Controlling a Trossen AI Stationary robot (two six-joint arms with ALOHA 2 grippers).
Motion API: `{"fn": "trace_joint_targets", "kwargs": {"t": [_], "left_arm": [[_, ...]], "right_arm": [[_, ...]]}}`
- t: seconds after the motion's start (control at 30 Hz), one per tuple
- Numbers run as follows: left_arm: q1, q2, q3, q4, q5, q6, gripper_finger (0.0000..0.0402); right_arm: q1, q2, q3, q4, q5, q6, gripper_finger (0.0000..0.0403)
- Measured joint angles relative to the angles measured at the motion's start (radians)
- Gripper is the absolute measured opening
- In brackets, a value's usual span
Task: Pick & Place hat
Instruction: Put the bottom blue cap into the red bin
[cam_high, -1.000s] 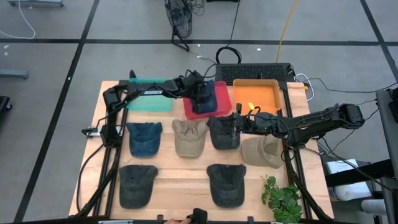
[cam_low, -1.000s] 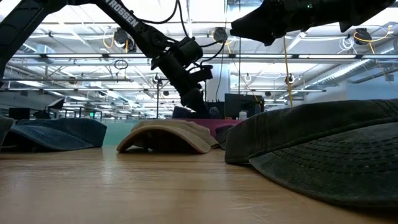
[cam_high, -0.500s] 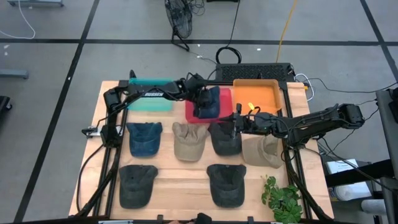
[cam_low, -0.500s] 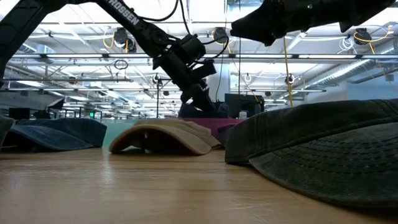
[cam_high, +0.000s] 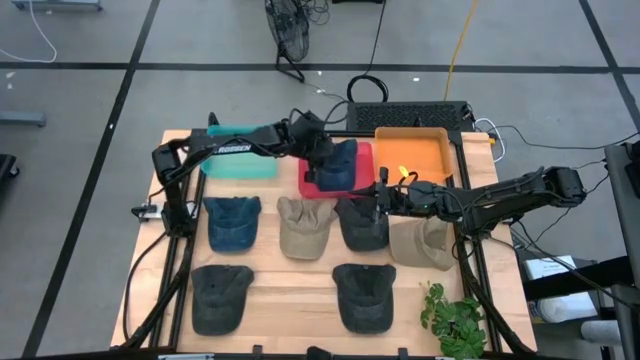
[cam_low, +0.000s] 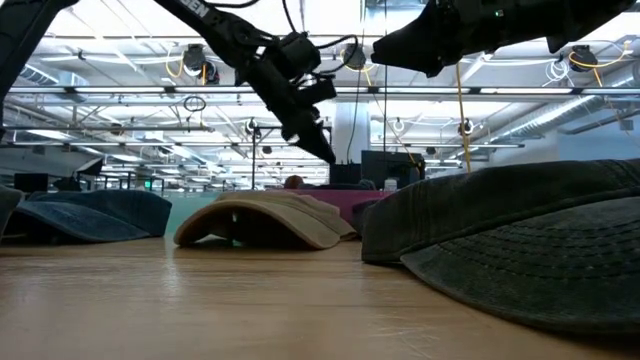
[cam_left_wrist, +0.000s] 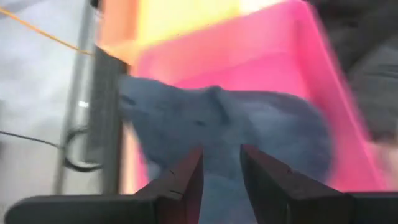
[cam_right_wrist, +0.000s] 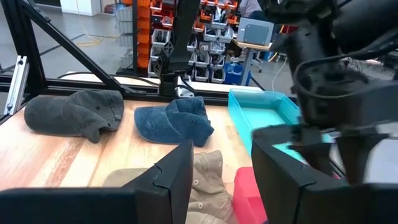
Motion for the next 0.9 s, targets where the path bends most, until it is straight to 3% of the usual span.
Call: {"fn": "trace_joint_targets", "kwargs": {"t": [0.17, 0.43, 0.9], "left_arm": [[-0.034, 0.031, -0.001, -0.064, -0.112, 0.058, 0.0118], [-0.036, 0.081, -0.002, 0.002, -0.136, 0.032, 0.0118], [-0.036, 0.093, -0.001, -0.044, -0.112, 0.024, 0.0117]], "right_arm": [[0.000, 0.000, 0.000, 0.019, 0.000, 0.003, 0.0141], [0.007, -0.002, 0.000, 0.015, 0.000, 0.029, 0.0141], [0.007, -0.002, 0.000, 0.009, 0.000, 0.026, 0.0141]]}}
